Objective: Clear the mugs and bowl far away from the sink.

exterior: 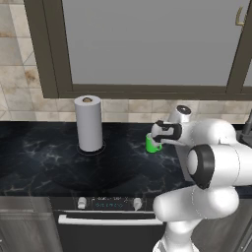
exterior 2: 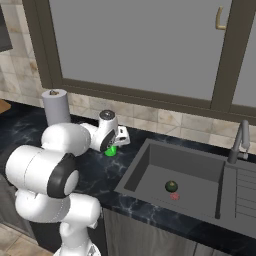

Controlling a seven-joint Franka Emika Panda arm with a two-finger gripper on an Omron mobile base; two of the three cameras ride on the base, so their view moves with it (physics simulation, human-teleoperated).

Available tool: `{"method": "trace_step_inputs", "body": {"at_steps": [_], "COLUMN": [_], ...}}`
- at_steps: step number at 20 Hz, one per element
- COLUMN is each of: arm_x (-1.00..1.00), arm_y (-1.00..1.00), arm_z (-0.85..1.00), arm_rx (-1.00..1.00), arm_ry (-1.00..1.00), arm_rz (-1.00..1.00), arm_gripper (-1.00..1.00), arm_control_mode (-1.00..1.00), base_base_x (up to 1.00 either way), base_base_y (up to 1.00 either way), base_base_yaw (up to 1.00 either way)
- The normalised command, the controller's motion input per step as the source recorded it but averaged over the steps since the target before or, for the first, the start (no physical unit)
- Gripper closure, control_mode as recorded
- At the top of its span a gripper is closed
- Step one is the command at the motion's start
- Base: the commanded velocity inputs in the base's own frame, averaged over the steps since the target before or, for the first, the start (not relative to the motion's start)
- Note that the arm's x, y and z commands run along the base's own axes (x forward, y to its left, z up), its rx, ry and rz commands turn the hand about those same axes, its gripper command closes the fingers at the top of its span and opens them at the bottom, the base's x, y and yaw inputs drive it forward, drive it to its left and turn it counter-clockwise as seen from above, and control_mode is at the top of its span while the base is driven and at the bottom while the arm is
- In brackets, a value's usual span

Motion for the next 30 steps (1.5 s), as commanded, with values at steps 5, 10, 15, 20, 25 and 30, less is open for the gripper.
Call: {"method": "trace_step_inputs", "body": {"at_steps": [5, 10, 15, 20, 25, 30], "arm_x": [0.08, 0.16, 0.17, 0.13, 0.1, 0.09], "arm_y": [0.0, 0.0, 0.0, 0.0, 0.0, 0.0], "arm_z": [-0.21, -0.07, -0.09, -0.17, -0.17, -0.17], "arm_rx": [0.0, 0.0, 0.0, 0.02, 0.02, 0.01], "arm_ry": [0.0, 0.0, 0.0, 0.0, 0.0, 0.0], "arm_rz": [0.01, 0.01, 0.01, 0.0, 0.0, 0.0], "arm_gripper": [-1.0, -1.0, -1.0, -1.0, -1.0, -1.0], "arm_control_mode": [-1.0, -1.0, -1.0, -1.0, -1.0, -1.0], "base_base_x": [0.0, 0.0, 0.0, 0.0, 0.0, 0.0], "base_base_y": [0.0, 0.0, 0.0, 0.0, 0.0, 0.0], "base_base_yaw": [0.0, 0.0, 0.0, 0.0, 0.0, 0.0]}}
